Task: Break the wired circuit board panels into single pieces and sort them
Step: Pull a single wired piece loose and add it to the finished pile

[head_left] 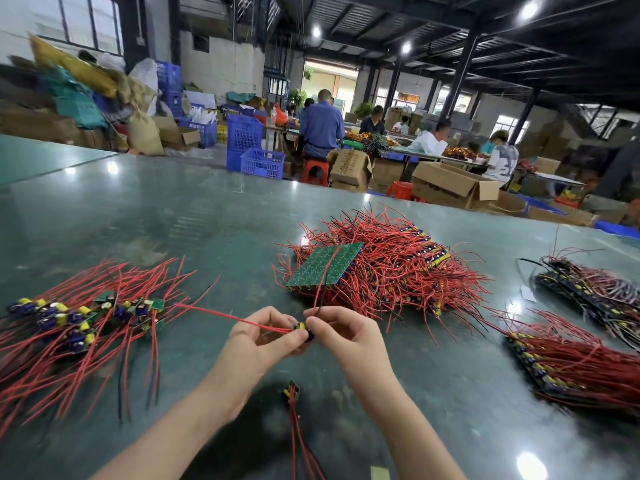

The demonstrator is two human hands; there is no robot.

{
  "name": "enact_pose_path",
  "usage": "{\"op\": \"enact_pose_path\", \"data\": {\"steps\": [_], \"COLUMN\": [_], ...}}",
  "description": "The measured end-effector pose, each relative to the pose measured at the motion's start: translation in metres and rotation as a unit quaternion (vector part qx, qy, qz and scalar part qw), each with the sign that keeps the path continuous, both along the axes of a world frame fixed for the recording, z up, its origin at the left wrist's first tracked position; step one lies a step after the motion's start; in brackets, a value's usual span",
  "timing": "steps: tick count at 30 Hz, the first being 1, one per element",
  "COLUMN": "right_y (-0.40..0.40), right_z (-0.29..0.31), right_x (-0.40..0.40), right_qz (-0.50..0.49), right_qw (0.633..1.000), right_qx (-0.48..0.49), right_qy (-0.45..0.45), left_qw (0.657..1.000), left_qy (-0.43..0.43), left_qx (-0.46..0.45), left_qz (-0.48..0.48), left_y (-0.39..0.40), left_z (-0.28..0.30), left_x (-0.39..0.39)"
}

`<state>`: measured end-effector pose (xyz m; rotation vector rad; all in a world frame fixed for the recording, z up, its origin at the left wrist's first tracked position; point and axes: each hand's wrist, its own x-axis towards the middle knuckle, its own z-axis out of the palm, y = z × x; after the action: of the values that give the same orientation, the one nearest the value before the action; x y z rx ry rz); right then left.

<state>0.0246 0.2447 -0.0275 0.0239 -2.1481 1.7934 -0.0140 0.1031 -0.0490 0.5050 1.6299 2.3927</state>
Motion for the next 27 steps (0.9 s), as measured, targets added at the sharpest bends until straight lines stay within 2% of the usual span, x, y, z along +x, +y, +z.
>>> {"op": "enact_pose_path", "data": {"steps": [3,5,7,9,11,13,19,24,27], "right_y": [0.002,0.006,0.010,0.009,0.006,0.002,0.001,0.001,0.000], "right_z": [0.001,0.003,0.005,0.005,0.003,0.000,-0.005,-0.007,-0.010], "right_x": [-0.001,-0.001,0.000,0.000,0.000,0.000,-0.002,-0.002,-0.003], "right_qz": [-0.014,-0.014,-0.009,-0.007,-0.011,-0.009,-0.005,-0.019,-0.038], "right_qw": [1.000,1.000,1.000,0.999,0.995,0.990,0.997,0.998,0.999], "right_qx": [0.001,-0.014,-0.001,0.034,0.090,0.131,0.074,0.063,0.010], "right_qy": [0.006,0.017,0.028,0.037,0.052,0.061,0.016,0.023,0.023], "left_qw": [0.998,0.996,0.999,0.993,0.987,0.982,0.979,0.977,0.974], "left_qy": [0.053,0.055,0.005,-0.089,-0.129,-0.133,-0.159,-0.159,-0.175], "left_qx": [-0.029,-0.027,0.000,0.034,0.005,-0.027,-0.007,-0.026,-0.021], "left_qz": [-0.032,-0.059,-0.052,-0.063,-0.099,-0.129,-0.127,-0.140,-0.142], "left_y": [-0.003,-0.002,-0.002,-0.002,-0.004,-0.004,0.000,0.005,0.005], "left_z": [0.000,-0.001,0.001,0.003,0.005,0.004,0.000,-0.001,0.000], "left_x": [0.002,0.003,0.001,-0.001,-0.002,0.000,0.000,0.005,0.005]}}
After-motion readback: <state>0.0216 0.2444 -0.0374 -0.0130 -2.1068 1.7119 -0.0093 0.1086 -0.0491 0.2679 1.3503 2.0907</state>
